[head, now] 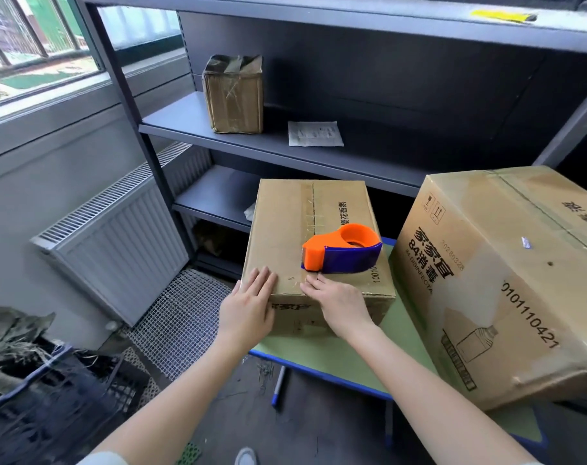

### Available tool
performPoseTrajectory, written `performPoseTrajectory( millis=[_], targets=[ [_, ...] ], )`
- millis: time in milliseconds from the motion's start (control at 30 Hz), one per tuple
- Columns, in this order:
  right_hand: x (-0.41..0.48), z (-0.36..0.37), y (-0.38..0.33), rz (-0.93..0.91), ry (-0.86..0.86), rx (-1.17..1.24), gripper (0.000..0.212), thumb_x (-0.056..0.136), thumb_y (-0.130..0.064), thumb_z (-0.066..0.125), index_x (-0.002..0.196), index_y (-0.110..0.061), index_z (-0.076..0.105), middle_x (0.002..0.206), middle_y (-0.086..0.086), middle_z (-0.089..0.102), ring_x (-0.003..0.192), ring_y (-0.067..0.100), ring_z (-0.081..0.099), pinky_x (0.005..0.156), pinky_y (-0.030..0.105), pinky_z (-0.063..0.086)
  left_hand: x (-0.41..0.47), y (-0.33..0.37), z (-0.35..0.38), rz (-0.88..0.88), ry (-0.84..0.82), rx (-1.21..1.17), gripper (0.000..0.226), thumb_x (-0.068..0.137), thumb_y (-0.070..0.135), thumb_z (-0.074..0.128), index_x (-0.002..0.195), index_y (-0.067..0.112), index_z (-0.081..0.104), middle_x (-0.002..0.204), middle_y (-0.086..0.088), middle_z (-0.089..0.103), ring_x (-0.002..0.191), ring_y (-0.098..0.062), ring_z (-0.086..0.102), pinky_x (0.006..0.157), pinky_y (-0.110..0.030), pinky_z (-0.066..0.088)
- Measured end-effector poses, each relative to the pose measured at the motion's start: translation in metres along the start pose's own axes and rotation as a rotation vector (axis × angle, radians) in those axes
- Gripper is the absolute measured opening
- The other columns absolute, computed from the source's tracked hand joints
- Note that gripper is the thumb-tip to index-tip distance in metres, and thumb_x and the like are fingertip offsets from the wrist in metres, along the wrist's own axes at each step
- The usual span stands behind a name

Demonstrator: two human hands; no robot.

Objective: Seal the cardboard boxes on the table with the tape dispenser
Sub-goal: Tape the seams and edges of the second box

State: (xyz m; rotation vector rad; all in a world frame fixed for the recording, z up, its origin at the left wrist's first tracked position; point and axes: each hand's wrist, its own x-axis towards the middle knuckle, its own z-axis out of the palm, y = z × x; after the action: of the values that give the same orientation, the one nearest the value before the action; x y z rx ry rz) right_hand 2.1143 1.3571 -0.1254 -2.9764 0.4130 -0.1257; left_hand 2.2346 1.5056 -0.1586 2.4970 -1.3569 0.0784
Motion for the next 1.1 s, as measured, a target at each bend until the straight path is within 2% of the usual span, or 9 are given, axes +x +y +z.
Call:
performPoseTrajectory(
  millis=[67, 200, 267, 400, 533, 600, 700, 967, 1100],
  targets=[
    [-0.010, -0.001, 0.006, 0.026, -0.030, 0.019, 0.058, 0.094, 0.004, 0.040, 0.142, -0.027, 0.038, 0.150, -0.007, 0.033, 0.139, 0.014, 0.031, 0.104, 0.032, 0.036, -0.011, 0.015, 0.003, -0.033, 0.001, -0.021, 0.056, 0.073, 0.026, 0.036, 0.117, 0.006, 0.066, 0.123, -0.009, 0.063, 0.115, -0.026, 0.059, 0.081, -0.041, 0.057],
    [-0.027, -0.008, 0.024, 0.103, -0.027, 0.006, 0.061, 0.092, 0.007, 0.039, 0.142, -0.029, 0.039, 0.150, -0.010, 0.033, 0.136, 0.017, 0.034, 0.104, 0.033, 0.037, -0.027, 0.053, 0.000, -0.044, 0.050, -0.082, 0.055, 0.070, 0.029, 0.035, 0.105, 0.010, 0.072, 0.111, -0.003, 0.070, 0.104, -0.014, 0.066, 0.058, -0.025, 0.055],
    [-0.032, -0.015, 0.039, 0.189, -0.031, -0.016, 0.058, 0.092, 0.004, 0.038, 0.139, -0.030, 0.043, 0.148, -0.009, 0.037, 0.136, 0.017, 0.035, 0.102, 0.033, 0.038, -0.031, 0.068, -0.001, 0.017, 0.060, -0.118, 0.052, 0.068, 0.026, 0.034, 0.100, 0.015, 0.074, 0.106, 0.003, 0.071, 0.098, -0.006, 0.067, 0.053, -0.019, 0.052],
    [-0.035, -0.028, 0.055, 0.218, -0.136, -0.051, 0.044, 0.095, -0.016, 0.047, 0.139, -0.021, 0.044, 0.146, -0.001, 0.040, 0.135, 0.020, 0.031, 0.105, 0.035, 0.037, -0.030, 0.077, 0.005, 0.173, 0.058, -0.176, 0.052, 0.068, 0.021, 0.035, 0.104, 0.022, 0.073, 0.111, 0.011, 0.069, 0.101, 0.000, 0.064, 0.064, -0.014, 0.051],
    [-0.037, -0.021, 0.040, 0.047, -0.238, 0.043, 0.072, 0.090, -0.025, 0.059, 0.149, -0.020, 0.018, 0.157, -0.002, 0.012, 0.145, 0.016, 0.009, 0.117, 0.029, 0.012, -0.026, 0.061, 0.005, 0.293, 0.041, -0.188, 0.056, 0.068, 0.017, 0.035, 0.112, 0.018, 0.069, 0.121, 0.007, 0.064, 0.112, -0.004, 0.059, 0.080, -0.020, 0.051],
    [-0.037, -0.015, 0.030, -0.021, -0.238, 0.055, 0.078, 0.088, -0.028, 0.062, 0.150, -0.019, 0.015, 0.158, -0.002, 0.010, 0.145, 0.015, 0.006, 0.116, 0.027, 0.009, -0.024, 0.052, 0.008, 0.328, 0.024, -0.158, 0.055, 0.071, 0.017, 0.037, 0.119, 0.014, 0.065, 0.130, 0.002, 0.059, 0.122, -0.009, 0.052, 0.093, -0.024, 0.041],
    [-0.034, -0.012, 0.017, -0.077, -0.227, 0.062, 0.081, 0.088, -0.031, 0.061, 0.150, -0.014, 0.012, 0.158, -0.001, 0.009, 0.145, 0.013, 0.005, 0.115, 0.024, 0.005, -0.020, 0.040, 0.014, 0.292, 0.005, -0.139, 0.057, 0.076, 0.021, 0.041, 0.130, 0.014, 0.055, 0.139, 0.001, 0.051, 0.133, -0.011, 0.038, 0.104, -0.028, 0.027],
    [-0.027, -0.009, 0.006, -0.068, -0.221, 0.005, 0.081, 0.088, -0.035, 0.060, 0.150, -0.012, 0.012, 0.158, -0.002, 0.010, 0.145, 0.011, 0.008, 0.115, 0.023, 0.007, -0.010, 0.035, 0.010, 0.333, 0.012, -0.144, 0.056, 0.074, 0.025, 0.044, 0.126, 0.011, 0.060, 0.131, -0.002, 0.057, 0.122, -0.018, 0.054, 0.102, -0.028, 0.031],
    [-0.023, -0.012, 0.005, -0.062, -0.234, 0.000, 0.083, 0.087, -0.037, 0.061, 0.150, -0.013, 0.013, 0.158, -0.003, 0.011, 0.144, 0.010, 0.009, 0.115, 0.025, 0.011, -0.008, 0.033, 0.008, 0.399, 0.034, -0.103, 0.061, 0.072, 0.037, 0.048, 0.126, 0.012, 0.060, 0.131, -0.002, 0.057, 0.123, -0.015, 0.052, 0.104, -0.028, 0.037]
  ],
)
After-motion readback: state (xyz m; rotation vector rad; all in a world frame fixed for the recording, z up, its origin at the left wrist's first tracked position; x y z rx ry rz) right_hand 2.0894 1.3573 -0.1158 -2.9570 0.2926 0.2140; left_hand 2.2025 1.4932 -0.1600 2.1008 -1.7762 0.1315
